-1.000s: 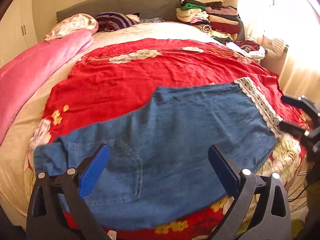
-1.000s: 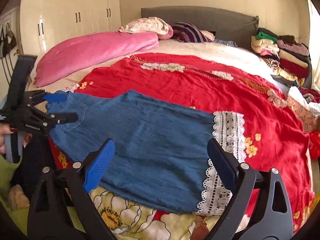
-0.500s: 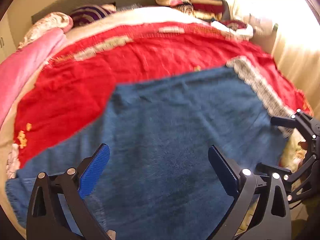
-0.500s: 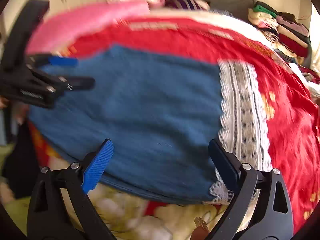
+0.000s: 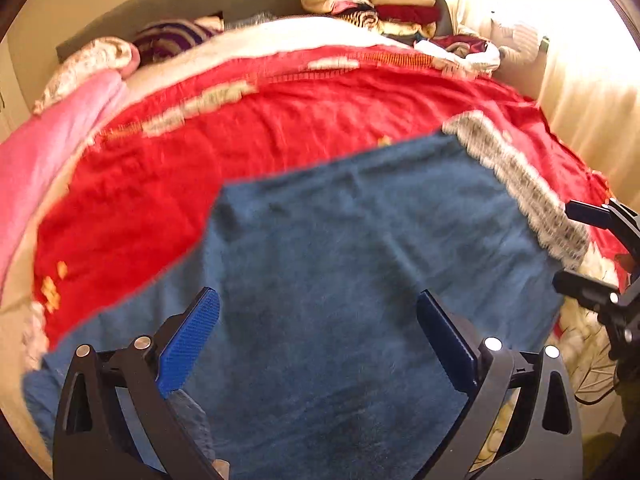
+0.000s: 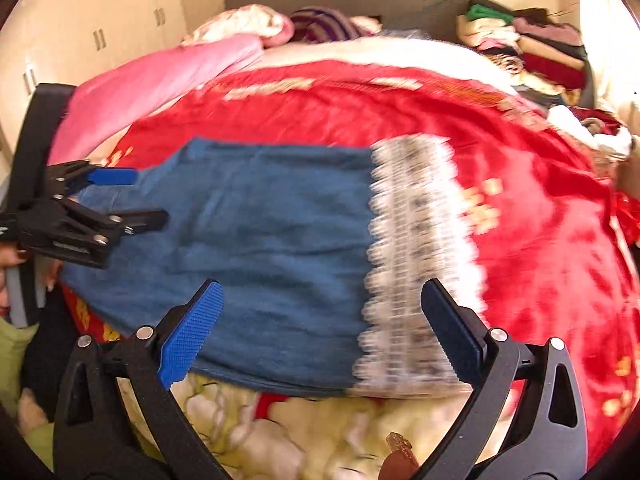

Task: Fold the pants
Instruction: 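Move both open tools toward the lace hem end of the pants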

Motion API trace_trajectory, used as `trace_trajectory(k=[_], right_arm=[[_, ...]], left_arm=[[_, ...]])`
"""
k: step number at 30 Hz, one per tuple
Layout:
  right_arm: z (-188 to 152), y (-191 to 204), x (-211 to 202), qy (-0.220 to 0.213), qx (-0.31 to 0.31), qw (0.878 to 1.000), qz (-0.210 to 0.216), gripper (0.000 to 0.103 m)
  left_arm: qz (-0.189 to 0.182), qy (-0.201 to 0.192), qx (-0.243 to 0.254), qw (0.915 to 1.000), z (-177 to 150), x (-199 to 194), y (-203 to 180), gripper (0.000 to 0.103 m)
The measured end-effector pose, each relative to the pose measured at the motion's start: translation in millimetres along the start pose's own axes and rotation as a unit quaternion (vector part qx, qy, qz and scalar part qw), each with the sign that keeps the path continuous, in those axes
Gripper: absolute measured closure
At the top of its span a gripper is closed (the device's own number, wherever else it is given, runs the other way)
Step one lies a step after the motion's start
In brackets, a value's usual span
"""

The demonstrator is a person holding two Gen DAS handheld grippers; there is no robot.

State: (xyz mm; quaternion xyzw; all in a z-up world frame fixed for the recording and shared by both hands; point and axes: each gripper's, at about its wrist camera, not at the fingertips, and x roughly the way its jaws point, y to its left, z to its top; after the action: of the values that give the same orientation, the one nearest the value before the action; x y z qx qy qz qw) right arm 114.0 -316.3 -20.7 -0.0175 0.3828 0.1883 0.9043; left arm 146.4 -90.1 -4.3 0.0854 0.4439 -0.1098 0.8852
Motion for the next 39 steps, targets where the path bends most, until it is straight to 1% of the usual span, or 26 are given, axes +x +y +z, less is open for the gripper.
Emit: trace_trajectory(k=[2, 6, 13, 19, 24, 29, 33, 35, 39], right_arm=[[2, -11, -13, -0.018, 0.014, 1.0, -0.007, 0.009], [1, -31, -33, -0.038, 0.034, 0.999, -0.019, 0.009], [-5, -60, -48, -0.053, 0.06, 0.996, -0.033, 0.009], [-14, -78, -56, -0.061, 0.082, 0.994, -0.039, 0.009], [-20, -87, -50, -0.047, 0.095, 0.993, -0.044, 0.009], [-23, -87, -37, -0.031, 0.102, 0.994, -0.034, 0.009], [-23, -82, -25, -0.018, 0.103, 0.994, -0.025, 0.009], [-21, -81, -18, -0.012, 0.114, 0.993, -0.018, 0.009], [-21, -76, -6, -0.002, 0.13, 0.991, 0.006, 0.009]], left_arm=[[-0.005, -0.004, -0.003, 1.0, 10, -5, 2, 0.004], [-0.003, -0.013, 0.004, 0.9999, 29, -13, 0, 0.004], [-0.029, -0.033, 0.011, 0.999, 55, -15, -14, 0.004], [-0.054, -0.033, 0.029, 0.9976, 73, -3, -33, 0.004], [-0.068, -0.029, 0.048, 0.9961, 89, 15, -50, 0.004], [-0.077, -0.022, 0.062, 0.9949, 102, 38, -59, 0.004], [-0.082, -0.009, 0.065, 0.9944, 108, 59, -64, 0.004], [-0.087, 0.0, 0.067, 0.9939, 109, 71, -67, 0.004], [-0.095, 0.009, 0.07, 0.993, 113, 84, -70, 0.005]])
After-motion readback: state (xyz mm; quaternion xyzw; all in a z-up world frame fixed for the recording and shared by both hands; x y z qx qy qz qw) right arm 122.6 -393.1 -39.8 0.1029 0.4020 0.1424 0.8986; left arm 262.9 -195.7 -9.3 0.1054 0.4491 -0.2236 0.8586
